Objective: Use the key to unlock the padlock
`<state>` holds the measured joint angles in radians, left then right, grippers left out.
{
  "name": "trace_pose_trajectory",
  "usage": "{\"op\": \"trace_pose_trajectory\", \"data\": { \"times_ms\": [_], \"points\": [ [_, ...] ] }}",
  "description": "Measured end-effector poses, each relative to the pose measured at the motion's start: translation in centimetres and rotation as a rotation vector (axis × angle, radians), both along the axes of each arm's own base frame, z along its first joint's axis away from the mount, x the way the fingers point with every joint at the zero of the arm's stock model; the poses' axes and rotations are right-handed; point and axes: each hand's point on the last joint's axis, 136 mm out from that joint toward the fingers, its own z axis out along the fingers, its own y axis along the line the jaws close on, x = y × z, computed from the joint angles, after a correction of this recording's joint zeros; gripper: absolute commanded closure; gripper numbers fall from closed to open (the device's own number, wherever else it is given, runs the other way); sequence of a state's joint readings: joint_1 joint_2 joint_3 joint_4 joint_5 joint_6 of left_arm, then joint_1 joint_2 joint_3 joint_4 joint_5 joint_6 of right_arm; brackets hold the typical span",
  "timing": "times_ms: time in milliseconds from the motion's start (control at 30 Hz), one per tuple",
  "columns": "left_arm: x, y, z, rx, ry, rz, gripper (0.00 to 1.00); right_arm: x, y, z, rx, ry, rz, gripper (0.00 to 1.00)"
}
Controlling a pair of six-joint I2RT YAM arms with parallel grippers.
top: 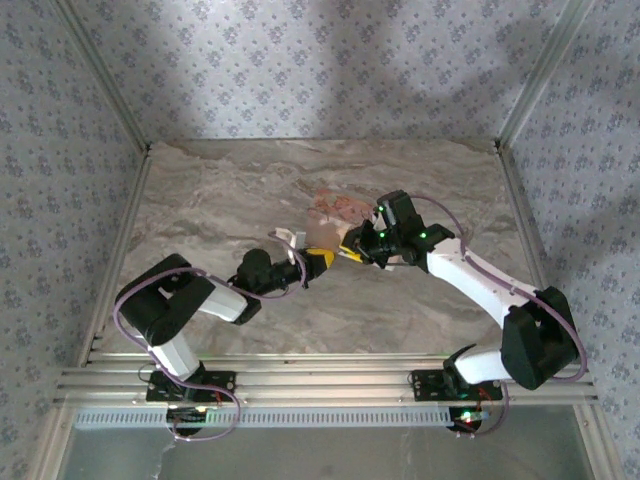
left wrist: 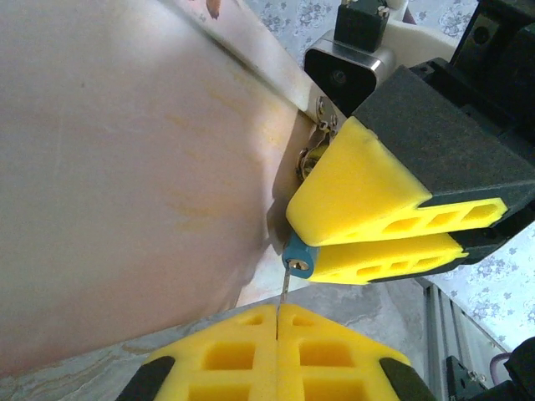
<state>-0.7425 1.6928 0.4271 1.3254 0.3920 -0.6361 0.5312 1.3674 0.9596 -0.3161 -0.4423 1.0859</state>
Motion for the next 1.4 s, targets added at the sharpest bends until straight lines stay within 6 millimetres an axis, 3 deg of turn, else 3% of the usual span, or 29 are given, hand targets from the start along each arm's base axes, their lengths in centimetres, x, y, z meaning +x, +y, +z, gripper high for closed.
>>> {"op": "trace_pose_trajectory", "data": {
  "times_ms": [600,1400],
  "points": [
    [-0.5,0.1,-1.0,0.009,0.017,-0.006,1.00,0.0,0.0,0.0,0.002,0.000,-0.002,1.00],
    [-0.4,0.3,0.2,-0.016,-0.011,0.009,1.00,0.0,0.0,0.0,0.002,0.001,-0.001,1.00]
  ]
}}
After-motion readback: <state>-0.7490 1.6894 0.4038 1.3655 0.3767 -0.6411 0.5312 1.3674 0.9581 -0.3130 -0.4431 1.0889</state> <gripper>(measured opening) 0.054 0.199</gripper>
